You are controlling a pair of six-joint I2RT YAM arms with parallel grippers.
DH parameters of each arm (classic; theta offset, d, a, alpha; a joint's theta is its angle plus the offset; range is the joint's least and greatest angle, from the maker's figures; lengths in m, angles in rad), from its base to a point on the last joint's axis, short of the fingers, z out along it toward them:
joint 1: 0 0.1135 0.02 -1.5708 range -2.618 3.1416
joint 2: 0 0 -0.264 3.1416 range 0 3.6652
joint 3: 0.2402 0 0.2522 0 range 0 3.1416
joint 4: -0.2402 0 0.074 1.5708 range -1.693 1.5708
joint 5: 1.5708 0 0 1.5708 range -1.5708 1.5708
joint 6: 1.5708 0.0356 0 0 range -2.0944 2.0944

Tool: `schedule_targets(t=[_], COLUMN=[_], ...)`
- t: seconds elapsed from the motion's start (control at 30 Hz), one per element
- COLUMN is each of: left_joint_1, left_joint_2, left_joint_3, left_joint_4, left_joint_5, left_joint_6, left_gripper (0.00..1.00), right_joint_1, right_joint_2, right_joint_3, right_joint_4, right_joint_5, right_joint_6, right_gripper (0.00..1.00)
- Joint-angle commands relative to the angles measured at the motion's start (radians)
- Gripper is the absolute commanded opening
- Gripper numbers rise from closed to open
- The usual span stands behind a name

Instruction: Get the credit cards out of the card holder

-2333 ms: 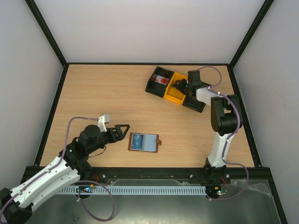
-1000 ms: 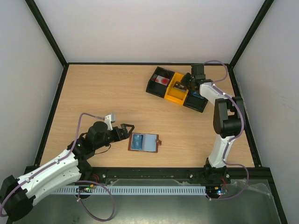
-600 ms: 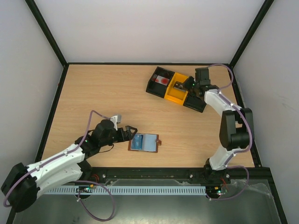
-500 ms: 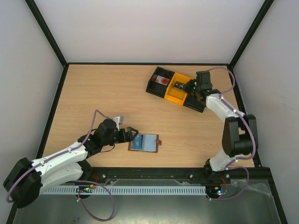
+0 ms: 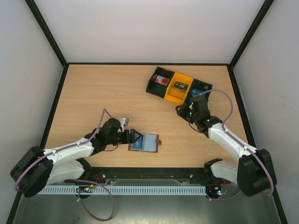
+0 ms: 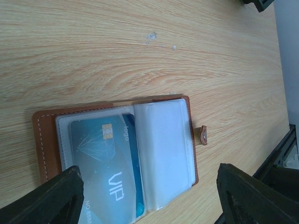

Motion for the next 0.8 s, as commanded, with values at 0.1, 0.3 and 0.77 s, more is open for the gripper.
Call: schedule_targets(t=[0.1, 0.3, 0.77], left_joint_1=[0.006, 0.006, 0.003], left_joint_2=[0.024, 0.092, 0.139], left_joint_3=[-0.015, -0.042, -0.106], left_joint_4=[-0.021, 0.047, 0.158], left_joint_5=[-0.025, 0.034, 0.102], left_joint_6=[0.05, 0.04, -0.022], left_gripper=[0.74, 0.6, 0.31], right_joint_1=[0.116, 0.275, 0.485], right_joint_2=[-0.087, -0.074, -0.009], right_joint_3=[-0.172, -0.245, -0.238], right_joint_4=[0.083, 0.188, 0.295], right_joint_5=[0.027, 0.045, 0.102], right_joint_6=[0.08, 0.143, 0.206], right_gripper=[0.29, 0.3, 0.31])
